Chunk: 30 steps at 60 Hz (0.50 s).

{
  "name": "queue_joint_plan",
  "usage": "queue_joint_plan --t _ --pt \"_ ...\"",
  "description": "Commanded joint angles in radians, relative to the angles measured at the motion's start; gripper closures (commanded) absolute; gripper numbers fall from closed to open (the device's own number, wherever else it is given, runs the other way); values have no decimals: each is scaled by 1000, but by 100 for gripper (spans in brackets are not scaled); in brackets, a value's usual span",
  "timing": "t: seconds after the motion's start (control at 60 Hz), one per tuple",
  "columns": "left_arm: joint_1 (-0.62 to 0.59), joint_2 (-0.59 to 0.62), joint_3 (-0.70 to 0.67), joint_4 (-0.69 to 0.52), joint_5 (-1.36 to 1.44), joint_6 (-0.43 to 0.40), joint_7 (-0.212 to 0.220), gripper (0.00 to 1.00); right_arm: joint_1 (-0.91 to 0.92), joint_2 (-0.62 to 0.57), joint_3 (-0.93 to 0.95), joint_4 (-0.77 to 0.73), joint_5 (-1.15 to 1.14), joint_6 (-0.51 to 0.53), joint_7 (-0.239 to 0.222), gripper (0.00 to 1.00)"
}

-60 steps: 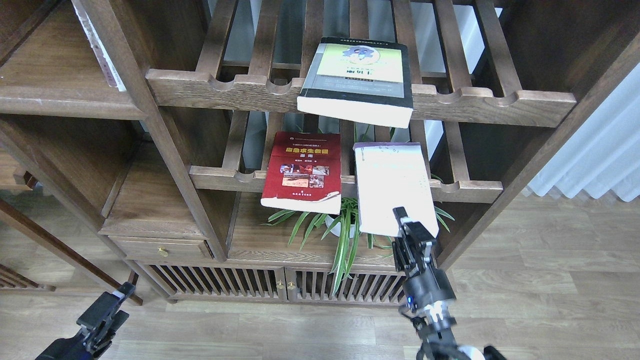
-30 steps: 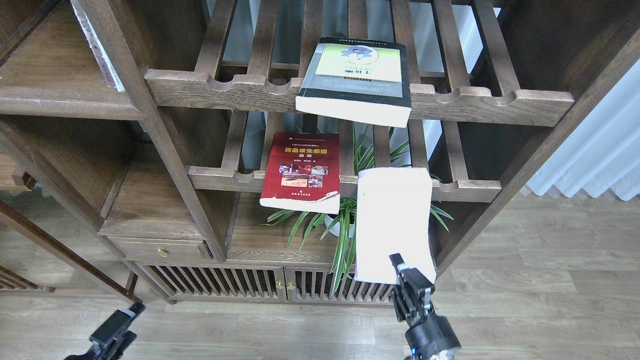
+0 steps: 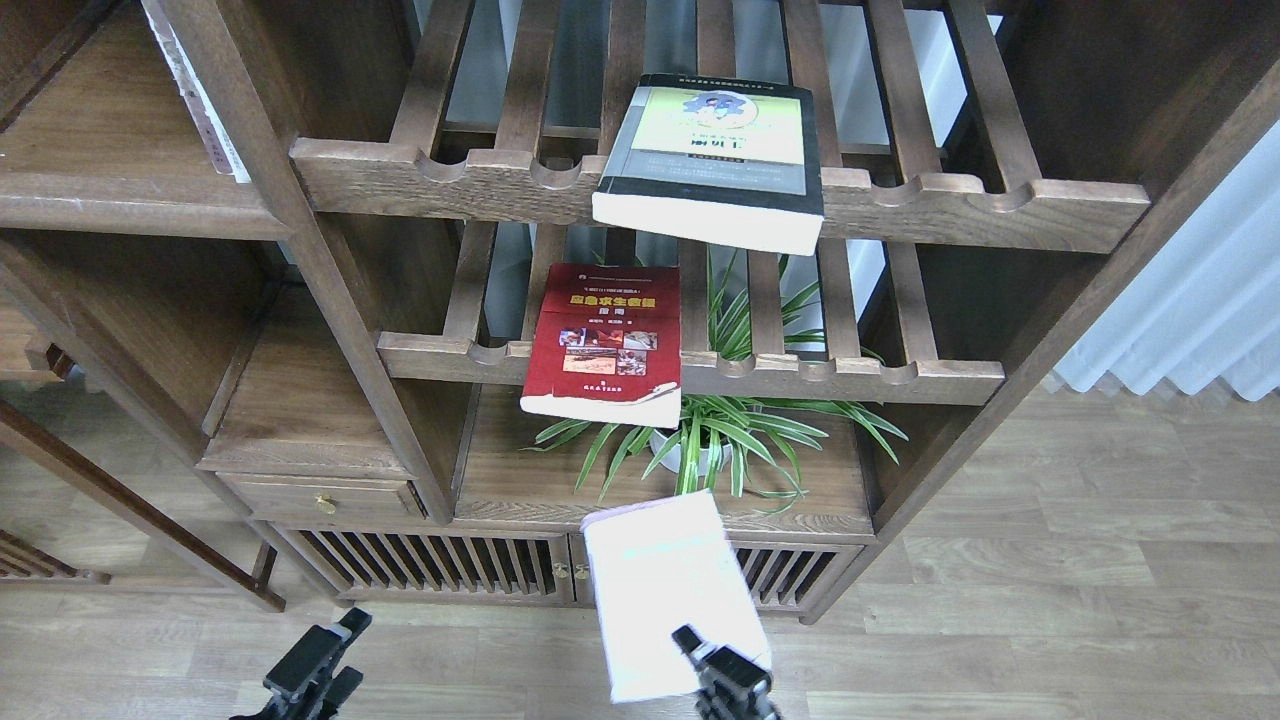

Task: Organize books on shelf
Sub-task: 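Pull the white book off the shelf toward the robot with the right gripper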

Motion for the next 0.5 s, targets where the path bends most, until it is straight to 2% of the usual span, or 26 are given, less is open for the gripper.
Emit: queue_joint_plan --t 0.0,0.167,0.317,0.35,0.483 --pt "-3 -2 38 -23 0 0 -10 0 18 1 -39 -27 0 0 -41 94" --pt "-31 -36 92 -23 3 0 -9 0 20 9 -62 -30 0 0 -46 93" --pt "-57 -47 169 0 0 0 -10 0 18 13 -65 -28 -1 0 -73 93" --pt "-74 -74 184 21 0 0 -15 0 18 18 -76 -28 -1 0 -93 93" --pt "-106 -131 202 106 0 0 -16 0 20 39 -100 -28 -1 0 -103 93"
